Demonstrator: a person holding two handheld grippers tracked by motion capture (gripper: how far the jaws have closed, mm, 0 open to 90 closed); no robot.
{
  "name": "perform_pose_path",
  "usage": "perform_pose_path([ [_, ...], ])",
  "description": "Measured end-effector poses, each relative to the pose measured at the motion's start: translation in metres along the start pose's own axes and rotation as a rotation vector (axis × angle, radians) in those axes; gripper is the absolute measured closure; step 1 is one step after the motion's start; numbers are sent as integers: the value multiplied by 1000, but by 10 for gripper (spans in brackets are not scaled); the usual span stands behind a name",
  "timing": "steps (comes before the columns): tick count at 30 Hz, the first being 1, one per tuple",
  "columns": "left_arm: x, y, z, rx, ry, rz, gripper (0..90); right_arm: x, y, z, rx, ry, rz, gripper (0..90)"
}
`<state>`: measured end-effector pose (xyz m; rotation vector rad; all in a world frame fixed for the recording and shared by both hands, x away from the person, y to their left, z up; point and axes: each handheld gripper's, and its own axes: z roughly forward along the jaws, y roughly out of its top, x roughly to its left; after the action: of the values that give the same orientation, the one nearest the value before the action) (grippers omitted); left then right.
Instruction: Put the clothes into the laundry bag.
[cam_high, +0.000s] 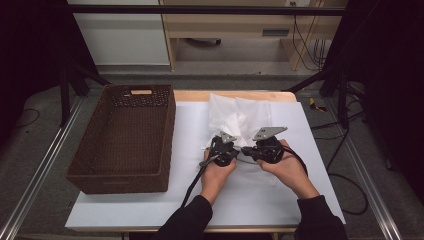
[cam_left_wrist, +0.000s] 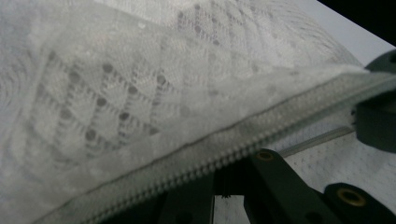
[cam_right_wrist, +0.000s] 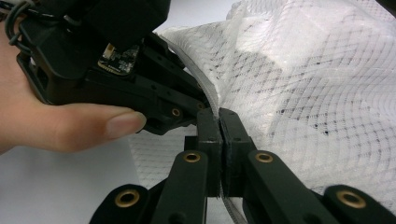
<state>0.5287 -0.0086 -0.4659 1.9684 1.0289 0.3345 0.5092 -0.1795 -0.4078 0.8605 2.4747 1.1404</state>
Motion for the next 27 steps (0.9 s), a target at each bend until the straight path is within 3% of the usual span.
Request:
perform_pose_path([
  [11,5,-13,-13,11,2,0,900,2,-1,2,10,2,-8,889],
  [19,0,-19,-20,8,-9,10,900,3,-2,4,20,0,-10,889],
  [27,8,-21,-32,6,6,11,900,4,-2,5,27,0,-15,889],
])
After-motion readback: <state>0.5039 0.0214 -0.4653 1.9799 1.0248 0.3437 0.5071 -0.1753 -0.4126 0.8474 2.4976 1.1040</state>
